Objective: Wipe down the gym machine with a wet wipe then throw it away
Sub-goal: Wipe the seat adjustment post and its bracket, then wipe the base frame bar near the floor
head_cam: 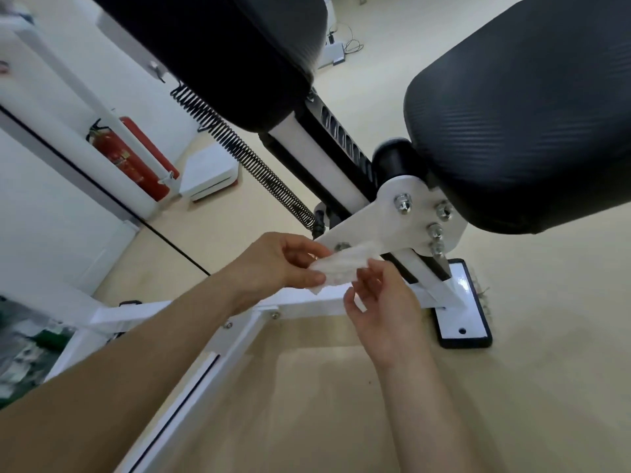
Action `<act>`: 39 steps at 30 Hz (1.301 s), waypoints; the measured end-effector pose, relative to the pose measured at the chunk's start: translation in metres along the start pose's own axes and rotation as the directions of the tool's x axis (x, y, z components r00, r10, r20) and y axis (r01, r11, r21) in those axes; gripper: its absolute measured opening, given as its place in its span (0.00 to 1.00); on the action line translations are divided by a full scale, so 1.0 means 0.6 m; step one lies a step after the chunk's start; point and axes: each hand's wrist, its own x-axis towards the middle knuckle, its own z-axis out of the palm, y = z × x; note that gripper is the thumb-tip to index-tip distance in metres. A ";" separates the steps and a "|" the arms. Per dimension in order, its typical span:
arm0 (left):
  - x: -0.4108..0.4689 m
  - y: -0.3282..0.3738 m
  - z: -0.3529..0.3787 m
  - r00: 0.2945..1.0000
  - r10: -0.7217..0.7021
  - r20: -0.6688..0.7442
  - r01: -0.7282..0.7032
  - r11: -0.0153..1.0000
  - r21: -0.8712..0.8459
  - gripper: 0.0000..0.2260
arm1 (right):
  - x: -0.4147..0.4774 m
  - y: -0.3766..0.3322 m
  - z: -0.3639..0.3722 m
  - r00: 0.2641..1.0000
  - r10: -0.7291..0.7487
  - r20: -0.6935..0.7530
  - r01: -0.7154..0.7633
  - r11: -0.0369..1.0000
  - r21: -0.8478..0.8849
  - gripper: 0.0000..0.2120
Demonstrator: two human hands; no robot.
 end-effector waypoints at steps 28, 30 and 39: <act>0.069 -0.267 0.051 0.888 -0.196 -0.417 0.172 0.981 -0.095 0.10 | 0.034 0.111 -0.133 0.947 -0.307 -0.095 0.059 0.456 -0.888 0.14; 0.114 -0.283 0.071 0.907 -0.193 -0.375 0.159 0.980 -0.119 0.13 | 0.045 0.112 -0.141 0.950 -0.294 -0.103 0.047 0.461 -0.886 0.16; 0.252 -0.304 0.149 0.881 0.320 -0.348 -0.174 0.904 0.390 0.27 | 0.100 0.092 -0.103 0.977 -0.213 0.029 0.052 0.105 -0.993 0.30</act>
